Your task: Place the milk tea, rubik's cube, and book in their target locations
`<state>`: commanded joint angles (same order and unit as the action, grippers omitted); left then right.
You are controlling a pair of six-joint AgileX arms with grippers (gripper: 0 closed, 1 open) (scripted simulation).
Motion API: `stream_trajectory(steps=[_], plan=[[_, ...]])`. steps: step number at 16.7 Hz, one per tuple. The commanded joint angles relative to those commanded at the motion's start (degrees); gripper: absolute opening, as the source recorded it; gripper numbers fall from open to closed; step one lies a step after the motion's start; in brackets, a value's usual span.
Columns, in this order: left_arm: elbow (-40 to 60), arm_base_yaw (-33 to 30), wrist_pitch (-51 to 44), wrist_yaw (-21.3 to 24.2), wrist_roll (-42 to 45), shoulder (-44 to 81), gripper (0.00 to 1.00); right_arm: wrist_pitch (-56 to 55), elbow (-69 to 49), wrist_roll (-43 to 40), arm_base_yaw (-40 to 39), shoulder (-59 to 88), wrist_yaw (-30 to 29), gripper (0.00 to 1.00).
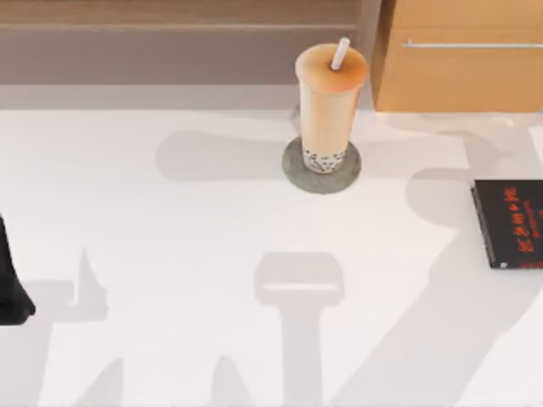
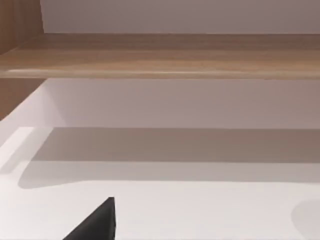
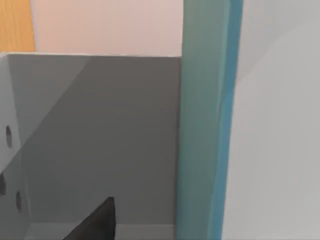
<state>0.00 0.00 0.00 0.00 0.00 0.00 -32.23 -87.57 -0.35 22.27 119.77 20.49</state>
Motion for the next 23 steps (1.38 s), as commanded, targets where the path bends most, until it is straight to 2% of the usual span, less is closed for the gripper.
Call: stream_trajectory(steps=[1, 14, 23], plan=[[0.00, 0.00, 0.00, 0.00, 0.00, 0.00, 1.00, 0.00, 0.00, 0.00, 0.00, 0.00, 0.00, 1.00], [0.00, 0.00, 0.00, 0.00, 0.00, 0.00, 1.00, 0.00, 0.00, 0.00, 0.00, 0.00, 0.00, 0.02], [0.00, 0.00, 0.00, 0.00, 0.00, 0.00, 1.00, 0.00, 0.00, 0.08, 0.18, -0.10, 0.02, 0.00]])
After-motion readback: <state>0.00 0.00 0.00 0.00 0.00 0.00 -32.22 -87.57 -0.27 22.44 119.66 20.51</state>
